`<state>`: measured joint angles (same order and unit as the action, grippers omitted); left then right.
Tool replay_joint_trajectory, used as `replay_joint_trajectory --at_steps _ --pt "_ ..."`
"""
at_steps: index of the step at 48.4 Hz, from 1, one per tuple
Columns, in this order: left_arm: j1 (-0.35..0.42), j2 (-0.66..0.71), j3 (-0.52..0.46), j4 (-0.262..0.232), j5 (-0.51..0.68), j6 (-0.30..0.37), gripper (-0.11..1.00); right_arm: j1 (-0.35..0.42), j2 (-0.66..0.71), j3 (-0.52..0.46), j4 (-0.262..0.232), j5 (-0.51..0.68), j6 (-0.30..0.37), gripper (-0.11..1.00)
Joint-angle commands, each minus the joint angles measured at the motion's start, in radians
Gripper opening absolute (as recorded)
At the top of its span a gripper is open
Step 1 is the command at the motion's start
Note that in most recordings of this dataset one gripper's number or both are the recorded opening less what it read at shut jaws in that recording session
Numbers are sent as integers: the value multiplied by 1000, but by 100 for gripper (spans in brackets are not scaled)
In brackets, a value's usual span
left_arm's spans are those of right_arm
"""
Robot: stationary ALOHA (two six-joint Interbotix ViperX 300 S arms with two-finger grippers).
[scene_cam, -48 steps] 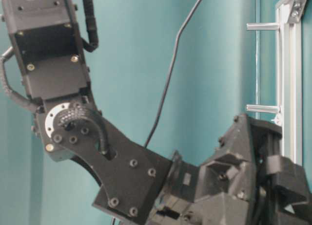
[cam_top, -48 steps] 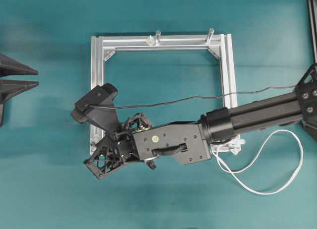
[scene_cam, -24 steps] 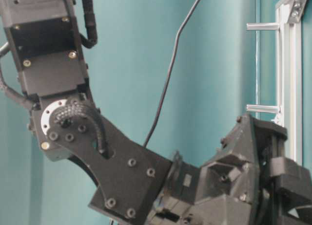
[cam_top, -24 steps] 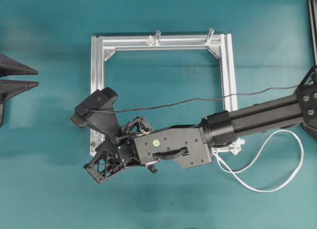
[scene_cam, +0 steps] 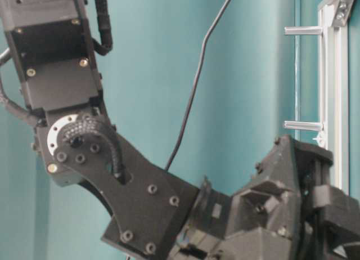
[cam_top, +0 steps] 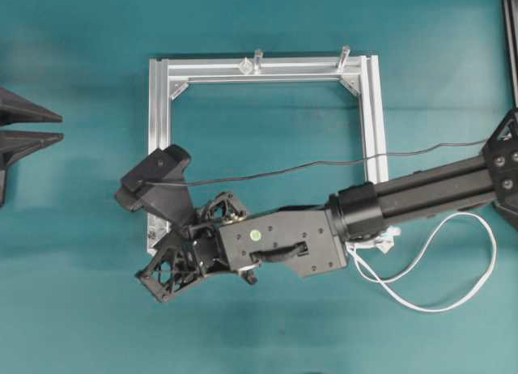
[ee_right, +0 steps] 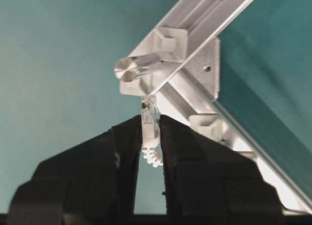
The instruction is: Move the cable alternately left and right between 8 closely spaced pins so it hooks onto each one.
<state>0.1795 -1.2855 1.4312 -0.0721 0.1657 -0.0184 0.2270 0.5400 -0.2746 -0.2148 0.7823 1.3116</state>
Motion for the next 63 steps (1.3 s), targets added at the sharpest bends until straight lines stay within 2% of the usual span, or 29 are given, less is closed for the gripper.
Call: replay_joint_trajectory --at_steps 1,7,19,40,48,63 --pt "3 8 -9 3 -11 -9 38 35 -11 -38 0 -9 -5 15" --pt "3 8 -9 3 -12 -9 38 64 6 -74 0 -6 -18 15" --pt "3 8 -9 3 -12 -8 38 84 63 -179 0 -5 -91 15" --pt "3 8 -9 3 -11 -11 38 55 193 -407 -8 38 -235 15" --pt "3 8 -8 3 -11 -20 38 26 207 -440 -26 46 -247 15" --pt "3 8 -8 2 -11 -21 38 -23 209 -442 -75 46 -255 15"
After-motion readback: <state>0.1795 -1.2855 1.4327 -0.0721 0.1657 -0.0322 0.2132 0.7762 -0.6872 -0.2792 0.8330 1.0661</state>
